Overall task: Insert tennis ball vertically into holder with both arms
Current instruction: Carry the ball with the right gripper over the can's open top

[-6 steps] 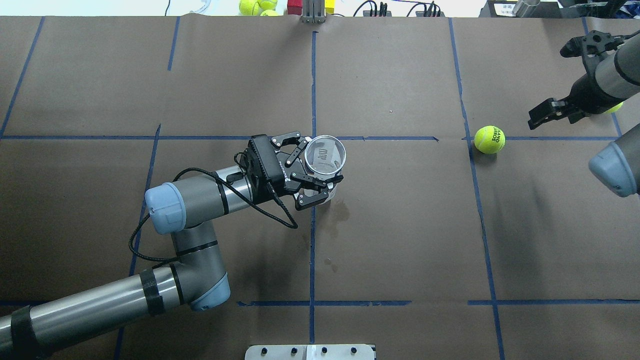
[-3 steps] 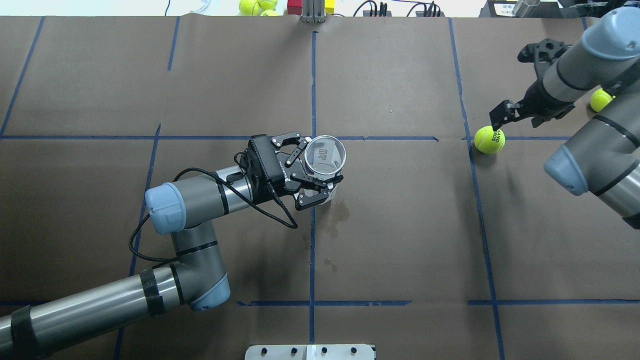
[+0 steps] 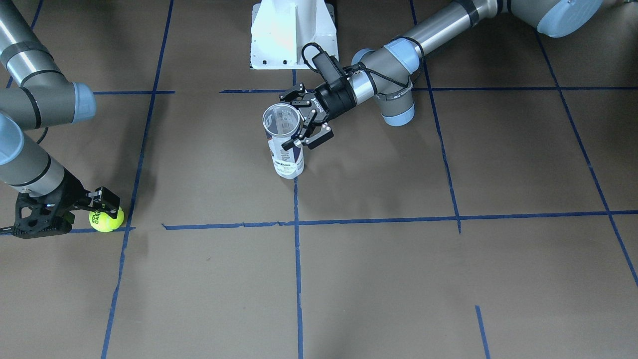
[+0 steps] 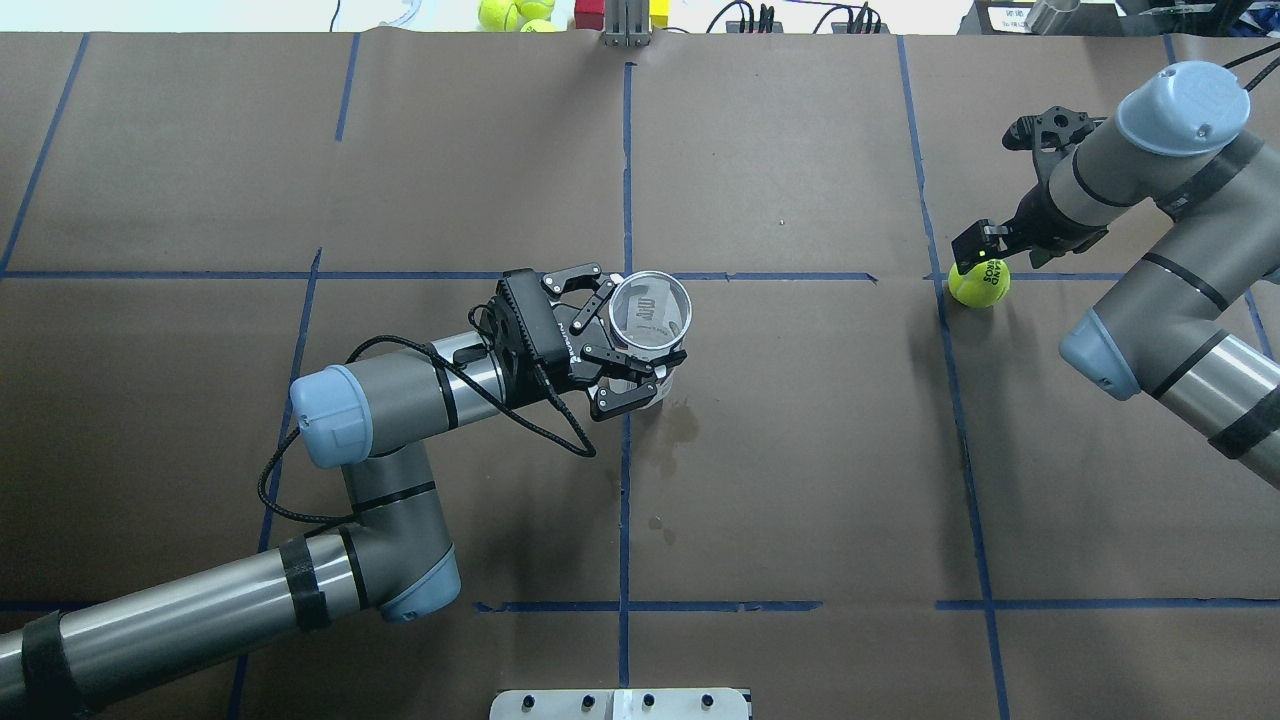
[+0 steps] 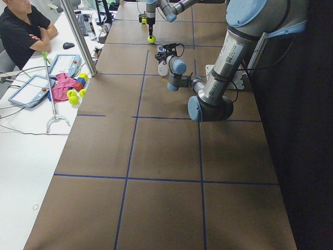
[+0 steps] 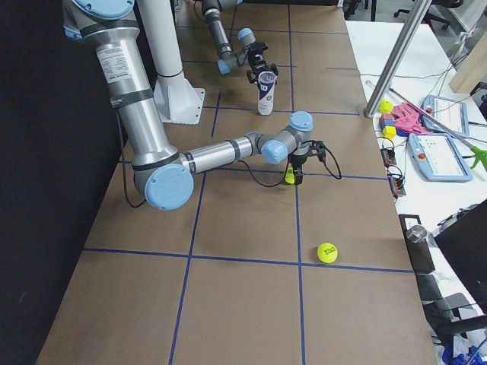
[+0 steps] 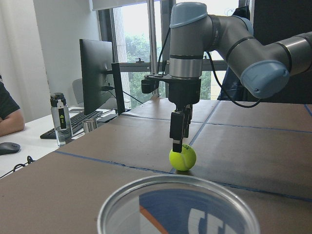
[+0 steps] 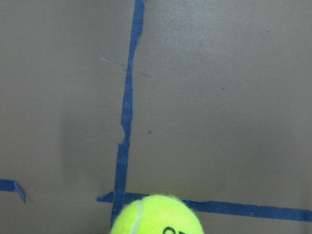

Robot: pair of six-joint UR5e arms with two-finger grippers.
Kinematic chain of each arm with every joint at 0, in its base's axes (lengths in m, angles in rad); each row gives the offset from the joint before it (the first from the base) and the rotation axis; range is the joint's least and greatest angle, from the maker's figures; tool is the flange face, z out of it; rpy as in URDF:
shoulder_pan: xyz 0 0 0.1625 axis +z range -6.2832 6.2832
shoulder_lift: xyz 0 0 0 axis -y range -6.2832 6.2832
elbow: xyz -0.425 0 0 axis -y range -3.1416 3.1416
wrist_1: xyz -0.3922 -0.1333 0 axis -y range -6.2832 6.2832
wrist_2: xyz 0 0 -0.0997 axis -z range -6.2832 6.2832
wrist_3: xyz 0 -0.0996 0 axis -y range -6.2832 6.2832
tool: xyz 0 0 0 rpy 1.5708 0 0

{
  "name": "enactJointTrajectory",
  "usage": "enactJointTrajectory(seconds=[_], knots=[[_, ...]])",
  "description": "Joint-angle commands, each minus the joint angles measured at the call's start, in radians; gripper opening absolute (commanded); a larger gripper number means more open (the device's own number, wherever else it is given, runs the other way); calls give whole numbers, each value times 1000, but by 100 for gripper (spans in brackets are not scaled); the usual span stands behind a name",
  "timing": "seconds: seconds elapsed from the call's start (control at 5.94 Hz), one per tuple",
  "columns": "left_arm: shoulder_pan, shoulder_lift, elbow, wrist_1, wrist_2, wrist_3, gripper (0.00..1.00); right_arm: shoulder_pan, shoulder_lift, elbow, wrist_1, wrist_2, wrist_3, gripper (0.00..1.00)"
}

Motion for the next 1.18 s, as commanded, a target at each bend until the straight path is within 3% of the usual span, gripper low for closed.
enactJointTrajectory(seconds=[0.0,0.17,0.34,0.51,0.67,0.84,1.01], knots=[[0,2,0,0,-2,0,81,-25,14,-21,13,-3,22,99],[0,2,-2,0,-2,0,81,-36,15,-29,14,-12,21,98],[0,6,-3,0,-2,0,81,-47,11,-29,14,-41,19,82],[0,8,-3,0,-2,2,81,-45,9,-24,13,-38,16,13],[0,8,-3,0,-2,0,81,-26,18,17,13,-32,22,0],[0,8,-5,0,-2,-2,81,-13,20,123,-10,-2,72,0],[2,8,-3,0,-2,-2,81,-24,56,208,-60,0,247,0]])
